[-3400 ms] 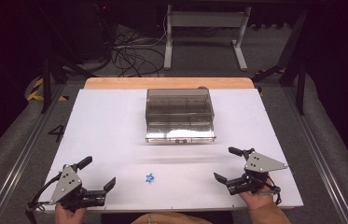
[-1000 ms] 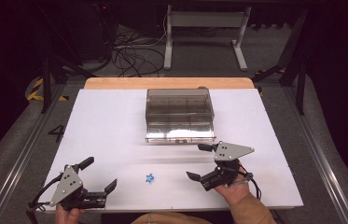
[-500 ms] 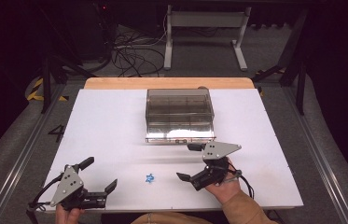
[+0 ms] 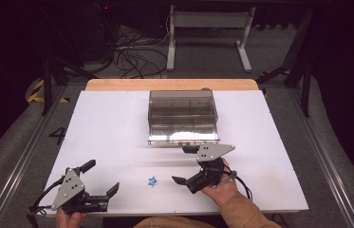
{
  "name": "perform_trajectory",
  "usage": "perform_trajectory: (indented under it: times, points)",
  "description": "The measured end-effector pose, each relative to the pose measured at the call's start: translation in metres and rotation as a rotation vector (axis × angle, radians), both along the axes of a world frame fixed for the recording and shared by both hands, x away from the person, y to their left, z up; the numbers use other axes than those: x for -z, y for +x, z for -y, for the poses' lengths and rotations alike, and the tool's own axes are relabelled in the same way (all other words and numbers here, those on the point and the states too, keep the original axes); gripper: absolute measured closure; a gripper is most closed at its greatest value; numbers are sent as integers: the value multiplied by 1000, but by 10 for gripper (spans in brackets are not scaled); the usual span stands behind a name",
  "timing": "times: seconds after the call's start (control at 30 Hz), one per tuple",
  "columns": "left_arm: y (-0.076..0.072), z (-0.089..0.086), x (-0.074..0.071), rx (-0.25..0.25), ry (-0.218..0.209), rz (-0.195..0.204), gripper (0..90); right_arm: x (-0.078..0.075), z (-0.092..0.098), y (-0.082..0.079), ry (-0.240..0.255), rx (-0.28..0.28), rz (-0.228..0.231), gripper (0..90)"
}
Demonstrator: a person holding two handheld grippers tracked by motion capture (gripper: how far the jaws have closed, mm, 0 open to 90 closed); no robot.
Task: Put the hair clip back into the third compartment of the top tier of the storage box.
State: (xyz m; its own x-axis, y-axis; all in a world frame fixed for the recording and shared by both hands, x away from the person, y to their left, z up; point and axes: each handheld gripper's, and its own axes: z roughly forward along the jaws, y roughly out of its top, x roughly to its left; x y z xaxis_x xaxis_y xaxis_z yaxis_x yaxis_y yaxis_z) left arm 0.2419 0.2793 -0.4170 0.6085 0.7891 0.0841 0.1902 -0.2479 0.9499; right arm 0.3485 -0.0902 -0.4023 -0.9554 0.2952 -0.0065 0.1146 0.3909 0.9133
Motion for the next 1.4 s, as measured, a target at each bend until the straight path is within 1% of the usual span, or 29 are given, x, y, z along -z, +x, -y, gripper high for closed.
perform_trajectory:
  times: [0.07,0.13,0.27,0.47,0.6,0.7,0.87,0.93,1.0,1.1,1.13,1.17,1.2,1.27,1.4]
  points:
    - [0,0,0,0,0,0,5,0,-1,0,1,-1,-2,26]
    - [0,0,0,-1,1,0,5,0,-2,0,14,-10,-19,29]
    - [0,0,0,-1,-4,0,5,0,-4,-1,19,-7,-25,41]
    - [-1,0,0,-3,-3,2,5,2,-8,-1,10,-15,-54,65]
    - [-1,0,0,-6,0,3,5,3,-11,-2,2,-16,-52,90]
    - [-2,-1,0,-7,-1,0,5,7,-17,-3,-22,-25,-58,133]
    - [-4,-1,0,-13,-2,-1,5,11,-24,-2,-46,-34,-67,167]
    - [-5,-2,1,-17,0,1,5,15,-31,-2,-73,-35,-72,188]
    - [-5,-2,1,-19,2,1,5,17,-35,-2,-86,-36,-78,202]
    - [-6,-3,1,-21,-2,-3,5,20,-41,-1,-107,-44,-89,215]
    - [-7,-3,0,-22,2,1,5,20,-41,-1,-107,-44,-89,215]
    - [-7,-3,1,-23,1,1,5,23,-44,-1,-119,-49,-98,220]
    - [-7,-3,1,-23,1,1,5,23,-44,-1,-119,-49,-98,220]
    - [-7,-3,1,-25,2,2,5,25,-50,0,-139,-52,-107,228]
    - [-7,-3,1,-24,1,2,6,28,-53,1,-151,-56,-116,234]
